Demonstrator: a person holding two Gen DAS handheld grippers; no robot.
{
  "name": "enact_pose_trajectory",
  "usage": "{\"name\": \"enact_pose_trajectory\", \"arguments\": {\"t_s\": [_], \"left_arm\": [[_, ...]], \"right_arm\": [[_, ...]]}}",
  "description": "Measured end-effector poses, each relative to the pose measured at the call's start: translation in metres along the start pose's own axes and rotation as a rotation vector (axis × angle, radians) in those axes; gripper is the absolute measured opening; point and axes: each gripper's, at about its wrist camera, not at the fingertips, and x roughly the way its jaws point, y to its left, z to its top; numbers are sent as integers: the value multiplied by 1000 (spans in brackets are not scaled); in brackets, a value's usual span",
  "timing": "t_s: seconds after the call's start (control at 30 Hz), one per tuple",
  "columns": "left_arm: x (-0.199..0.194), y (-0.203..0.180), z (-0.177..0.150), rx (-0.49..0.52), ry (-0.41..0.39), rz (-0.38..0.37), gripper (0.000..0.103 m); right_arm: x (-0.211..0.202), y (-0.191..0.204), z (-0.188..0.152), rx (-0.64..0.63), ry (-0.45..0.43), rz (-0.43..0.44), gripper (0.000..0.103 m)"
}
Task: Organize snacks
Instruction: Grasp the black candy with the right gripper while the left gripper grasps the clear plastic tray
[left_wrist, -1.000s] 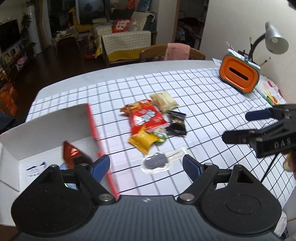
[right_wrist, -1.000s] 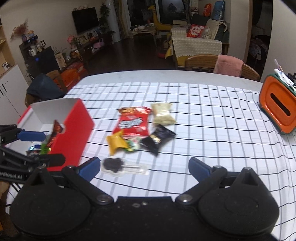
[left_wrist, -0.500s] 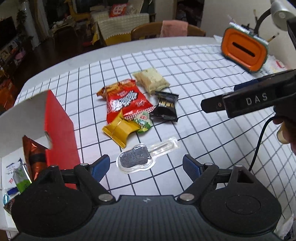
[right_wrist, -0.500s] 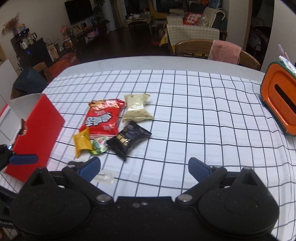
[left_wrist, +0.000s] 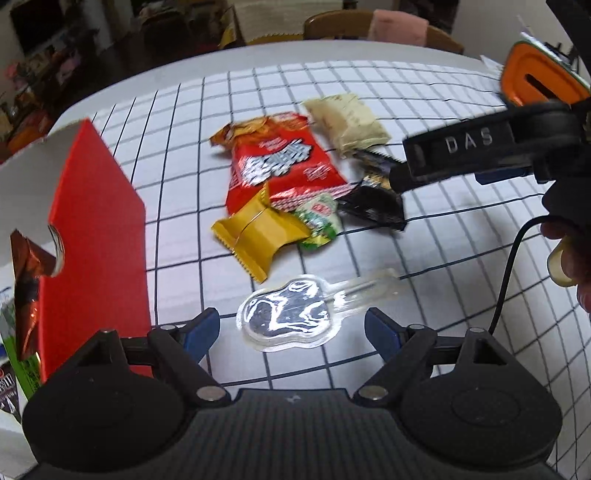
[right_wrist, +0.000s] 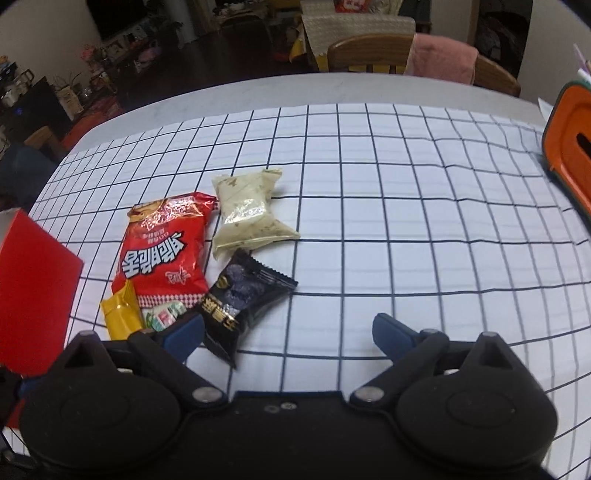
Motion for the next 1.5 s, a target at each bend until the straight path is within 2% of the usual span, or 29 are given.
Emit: {"name": "enact_pose_trajectory", "arguments": {"t_s": [0.27,0.4,0.6,0.73,0.77,0.83,0.9,1.13,1.5], "left_arm": [[14,10,4,-74,28,5,86],[19,15,3,-105,51,-7,80],[22,12,3,-96,53,2,73],[20,10,4,-85,45,9,60],[20,10,5,-86,47,7,60],[20,10,5,-81,44,4,59],[19,9,5,-72,39,-4,57],[19,11,4,-91,36,-14,57],[7,16,-4,-119,34,-14,57]], "right_arm": [[21,12,8,26,29,-2,93],[26,15,10,34,29,2,92],[32,22,13,29,31,16,80],[32,21,11,35,28,40,63],[31,20,10,37,27,45,61],[31,20,9,32,24,57,46],[30,17,7,24,25,42,38],[19,2,-3,29,10,59,34],[-15,-14,-30,26,11,88,33]]}}
